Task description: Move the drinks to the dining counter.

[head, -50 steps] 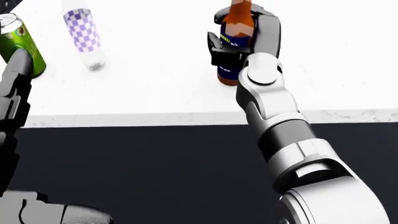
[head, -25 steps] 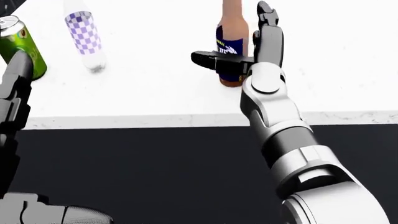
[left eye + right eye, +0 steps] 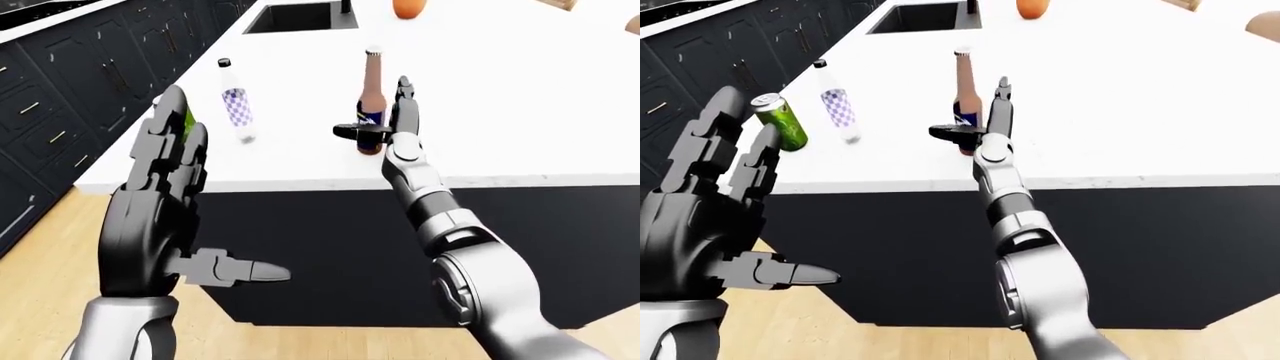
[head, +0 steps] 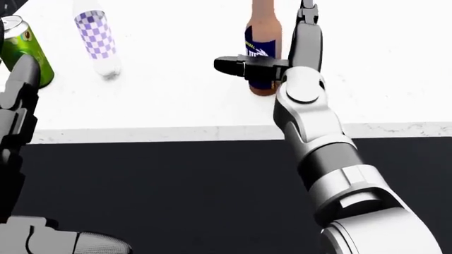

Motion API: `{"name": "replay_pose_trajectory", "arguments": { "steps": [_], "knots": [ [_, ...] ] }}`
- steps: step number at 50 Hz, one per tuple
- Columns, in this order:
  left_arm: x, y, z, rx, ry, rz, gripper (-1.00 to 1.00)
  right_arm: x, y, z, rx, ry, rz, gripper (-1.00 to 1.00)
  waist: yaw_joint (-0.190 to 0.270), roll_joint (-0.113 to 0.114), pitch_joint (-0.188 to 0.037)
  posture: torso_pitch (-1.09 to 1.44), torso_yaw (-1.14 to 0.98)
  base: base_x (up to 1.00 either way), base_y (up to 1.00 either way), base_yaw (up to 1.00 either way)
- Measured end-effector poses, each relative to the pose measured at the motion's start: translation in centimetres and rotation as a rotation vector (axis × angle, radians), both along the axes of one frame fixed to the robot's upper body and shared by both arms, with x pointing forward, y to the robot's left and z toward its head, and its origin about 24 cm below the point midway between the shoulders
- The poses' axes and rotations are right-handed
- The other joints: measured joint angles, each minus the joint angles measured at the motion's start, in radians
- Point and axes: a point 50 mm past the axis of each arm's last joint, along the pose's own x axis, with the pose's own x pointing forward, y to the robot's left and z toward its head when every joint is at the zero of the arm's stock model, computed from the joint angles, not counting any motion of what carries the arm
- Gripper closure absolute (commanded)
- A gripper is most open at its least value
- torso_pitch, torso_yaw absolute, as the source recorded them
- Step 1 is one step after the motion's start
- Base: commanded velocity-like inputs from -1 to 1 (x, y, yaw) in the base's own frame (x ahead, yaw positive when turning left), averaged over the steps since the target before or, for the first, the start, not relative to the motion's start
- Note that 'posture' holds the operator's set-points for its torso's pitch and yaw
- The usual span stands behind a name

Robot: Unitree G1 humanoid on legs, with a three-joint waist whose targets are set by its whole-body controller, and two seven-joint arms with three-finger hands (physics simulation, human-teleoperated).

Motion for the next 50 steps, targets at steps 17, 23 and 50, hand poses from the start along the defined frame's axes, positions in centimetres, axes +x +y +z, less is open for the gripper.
{"name": "replay_pose_trajectory", "arguments": {
  "steps": [17, 23, 50],
  "knots": [
    [0.2, -0.7, 0.0, 0.007, 0.002, -0.014, -1.0, -0.3, -0.8, -0.1, 0.005, -0.027, 0.015, -1.0, 0.002, -0.003, -0.002, 0.0, 0.0, 0.0, 0.0, 0.0],
    [0.2, -0.9, -0.3, 0.01, 0.006, -0.016, -1.0, -1.3, -1.9, -0.6, -0.01, -0.057, 0.019, -1.0, 0.005, -0.009, -0.001, 0.0, 0.0, 0.0, 0.0, 0.0],
    [0.9, -2.2, 2.2, -0.008, -0.048, -0.016, -1.0, -19.6, -10.7, 6.2, -0.024, -0.357, -0.057, -1.0, 0.004, -0.032, 0.013, 0.0, 0.0, 0.0, 0.0, 0.0]
  ]
}}
